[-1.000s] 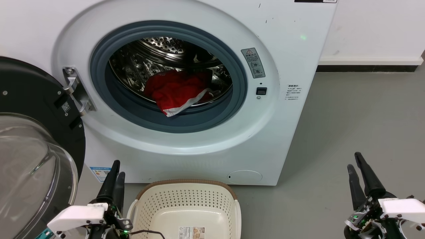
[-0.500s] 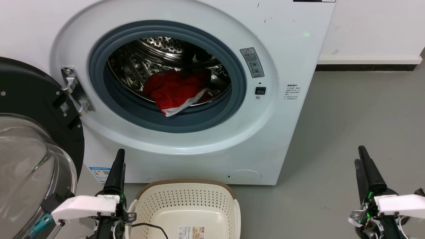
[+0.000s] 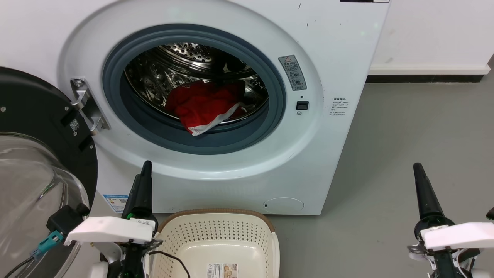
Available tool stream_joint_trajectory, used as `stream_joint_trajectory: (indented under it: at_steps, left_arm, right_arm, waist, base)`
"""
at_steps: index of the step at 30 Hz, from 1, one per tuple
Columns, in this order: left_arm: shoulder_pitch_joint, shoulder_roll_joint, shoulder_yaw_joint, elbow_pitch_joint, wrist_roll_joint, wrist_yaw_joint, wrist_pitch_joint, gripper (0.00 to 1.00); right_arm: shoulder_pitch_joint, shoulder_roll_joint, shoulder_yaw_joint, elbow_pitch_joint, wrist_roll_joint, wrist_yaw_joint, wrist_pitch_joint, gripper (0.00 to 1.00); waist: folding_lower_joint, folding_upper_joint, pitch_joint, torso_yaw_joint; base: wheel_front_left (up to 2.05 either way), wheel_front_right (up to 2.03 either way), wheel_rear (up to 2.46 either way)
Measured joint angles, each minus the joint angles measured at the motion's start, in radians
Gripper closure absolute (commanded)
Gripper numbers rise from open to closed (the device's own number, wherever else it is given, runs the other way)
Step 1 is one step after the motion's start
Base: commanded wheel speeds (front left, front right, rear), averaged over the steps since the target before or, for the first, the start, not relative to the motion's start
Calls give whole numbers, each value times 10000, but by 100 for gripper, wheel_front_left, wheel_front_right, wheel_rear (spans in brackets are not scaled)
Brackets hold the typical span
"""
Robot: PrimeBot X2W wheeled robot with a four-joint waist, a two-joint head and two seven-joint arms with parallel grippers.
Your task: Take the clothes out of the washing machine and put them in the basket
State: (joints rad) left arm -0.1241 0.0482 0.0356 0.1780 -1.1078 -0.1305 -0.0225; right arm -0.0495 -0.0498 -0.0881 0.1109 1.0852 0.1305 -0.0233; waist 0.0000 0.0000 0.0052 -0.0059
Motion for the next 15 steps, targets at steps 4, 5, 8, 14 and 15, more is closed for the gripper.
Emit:
stream_joint_trajectory:
  at_steps: [4, 5, 8, 14, 15]
  left_arm:
    - [-42, 0, -79, -48, 861, 0, -165, 0]
    - [-48, 0, -92, -54, 1057, 0, -197, 0]
    - [-62, 0, -102, -54, 1551, 2, -301, 0]
    - [-109, 0, -198, 17, 2537, 65, -508, 0]
    - [-134, 0, -222, 27, 2692, 73, -529, 0]
  right_arm:
    - [111, 2, 86, -153, -1058, 0, -157, 0]
    - [130, 2, 104, -169, -1329, 0, -196, 0]
    - [139, 2, 174, -234, -2036, 0, -293, 0]
    - [254, 2, 240, -259, -3139, 0, -489, 0]
    - [290, 2, 244, -257, -3283, 0, -518, 0]
  waist:
    - [0, 0, -3, -5]
    - [0, 0, -4, -7]
    - [0, 0, -5, -12]
    - [0, 0, -5, -13]
    - [0, 0, -4, -12]
  base:
    - [0, 0, 0]
    - [0, 0, 0]
    - [0, 0, 0]
    - [0, 0, 0]
    - [0, 0, 0]
